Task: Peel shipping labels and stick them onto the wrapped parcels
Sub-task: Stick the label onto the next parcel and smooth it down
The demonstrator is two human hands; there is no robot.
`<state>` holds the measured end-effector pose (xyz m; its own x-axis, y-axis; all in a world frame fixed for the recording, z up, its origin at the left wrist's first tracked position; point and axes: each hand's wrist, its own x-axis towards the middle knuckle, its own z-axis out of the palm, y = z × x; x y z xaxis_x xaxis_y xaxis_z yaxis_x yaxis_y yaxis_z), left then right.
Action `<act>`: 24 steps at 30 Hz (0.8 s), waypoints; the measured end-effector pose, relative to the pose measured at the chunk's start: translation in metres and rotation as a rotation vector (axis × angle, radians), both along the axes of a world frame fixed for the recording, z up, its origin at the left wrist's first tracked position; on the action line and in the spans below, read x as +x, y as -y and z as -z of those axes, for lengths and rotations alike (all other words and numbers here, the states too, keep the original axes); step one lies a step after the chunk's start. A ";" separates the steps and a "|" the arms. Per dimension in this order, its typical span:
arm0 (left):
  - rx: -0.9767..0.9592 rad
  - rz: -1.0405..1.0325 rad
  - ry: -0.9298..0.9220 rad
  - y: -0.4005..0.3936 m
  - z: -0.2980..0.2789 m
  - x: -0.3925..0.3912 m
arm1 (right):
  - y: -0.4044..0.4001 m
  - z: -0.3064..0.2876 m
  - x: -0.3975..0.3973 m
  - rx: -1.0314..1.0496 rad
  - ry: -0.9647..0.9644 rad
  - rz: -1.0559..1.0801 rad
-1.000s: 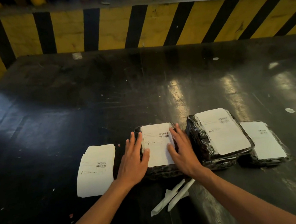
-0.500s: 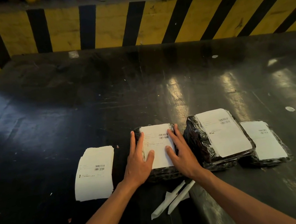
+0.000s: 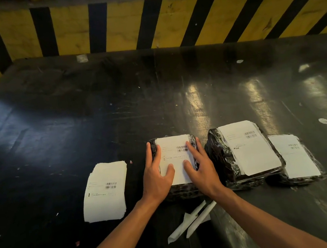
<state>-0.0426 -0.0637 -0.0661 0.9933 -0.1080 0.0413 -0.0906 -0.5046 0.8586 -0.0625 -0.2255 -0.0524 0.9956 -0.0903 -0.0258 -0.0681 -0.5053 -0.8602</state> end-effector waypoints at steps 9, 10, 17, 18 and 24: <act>-0.032 -0.042 -0.010 0.000 -0.016 0.006 | -0.002 -0.020 0.004 -0.018 0.005 0.014; -0.036 -0.046 -0.013 0.000 -0.018 0.007 | -0.002 -0.023 0.005 -0.015 0.005 0.015; -0.026 -0.067 -0.078 0.000 -0.022 0.008 | -0.003 -0.035 0.009 -0.037 -0.055 -0.017; -0.023 -0.070 -0.089 0.000 -0.020 0.006 | -0.003 -0.036 0.008 -0.039 -0.066 -0.024; -0.034 -0.073 -0.208 -0.004 -0.033 0.011 | -0.003 -0.047 0.019 -0.112 -0.173 -0.046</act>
